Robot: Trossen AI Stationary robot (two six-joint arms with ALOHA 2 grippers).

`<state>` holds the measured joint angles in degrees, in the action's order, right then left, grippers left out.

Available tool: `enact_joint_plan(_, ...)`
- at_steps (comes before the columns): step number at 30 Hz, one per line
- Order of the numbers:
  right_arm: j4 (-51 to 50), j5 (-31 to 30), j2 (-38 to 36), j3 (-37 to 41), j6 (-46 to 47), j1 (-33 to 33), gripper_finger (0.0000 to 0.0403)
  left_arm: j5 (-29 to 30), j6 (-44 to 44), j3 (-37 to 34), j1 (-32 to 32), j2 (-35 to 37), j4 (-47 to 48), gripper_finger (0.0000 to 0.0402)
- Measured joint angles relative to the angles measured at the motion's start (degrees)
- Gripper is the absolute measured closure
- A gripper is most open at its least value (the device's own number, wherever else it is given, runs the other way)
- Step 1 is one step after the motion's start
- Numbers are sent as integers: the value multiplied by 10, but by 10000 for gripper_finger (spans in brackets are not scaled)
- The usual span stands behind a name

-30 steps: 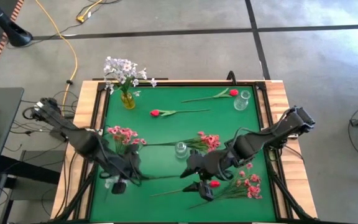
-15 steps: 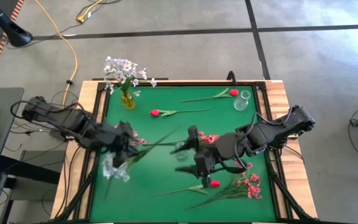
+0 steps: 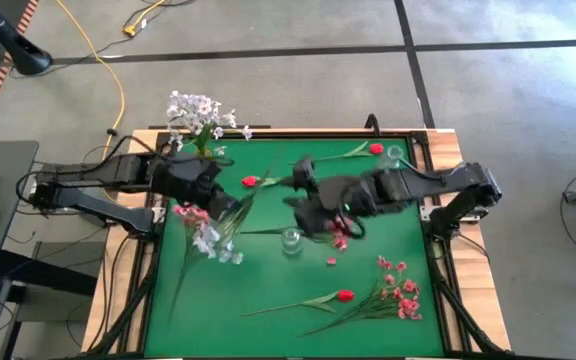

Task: Sort flowers into vase by color
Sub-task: Put the white flowers into the yellow vase

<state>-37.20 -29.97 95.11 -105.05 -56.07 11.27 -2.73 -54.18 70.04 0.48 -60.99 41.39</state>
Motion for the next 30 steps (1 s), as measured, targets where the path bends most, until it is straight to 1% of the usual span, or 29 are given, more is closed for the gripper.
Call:
enact_joint_plan(2, -1, 10, 0, 8, -37, -30, 127, -8, -14, 0, 17, 0, -9, 401)
enact_joint_plan(4, 1, 40, 1, 14, -63, -58, 127, -15, -23, 0, 32, 0, -18, 401)
enact_joint_plan(7, 10, 72, 16, 14, -78, -95, 127, -22, -26, 0, 47, 0, -24, 401)
enact_joint_plan(9, 18, 72, 29, 14, -96, -108, 127, -29, -25, 0, 55, 0, -24, 401)
enact_joint_plan(12, 58, 73, 46, 15, -128, -116, 127, -49, -11, 0, 65, 0, -24, 401)
enact_joint_plan(14, 109, 71, 60, 13, -149, -118, 127, -68, -1, 0, 74, -4, -24, 401)
enact_joint_plan(17, 142, 54, 80, 14, -169, -117, 127, -90, 9, -1, 84, -6, -22, 401)
enact_joint_plan(21, 142, 39, 94, 15, -176, -113, 129, -92, 29, -1, 97, -5, -18, 401)
enact_joint_plan(25, 134, 27, 94, 14, -152, -104, 150, -110, 43, -1, 109, -5, -13, 401)
enact_joint_plan(30, 132, 3, 92, 14, -128, -101, 211, -118, 52, -1, 119, -5, -8, 401)
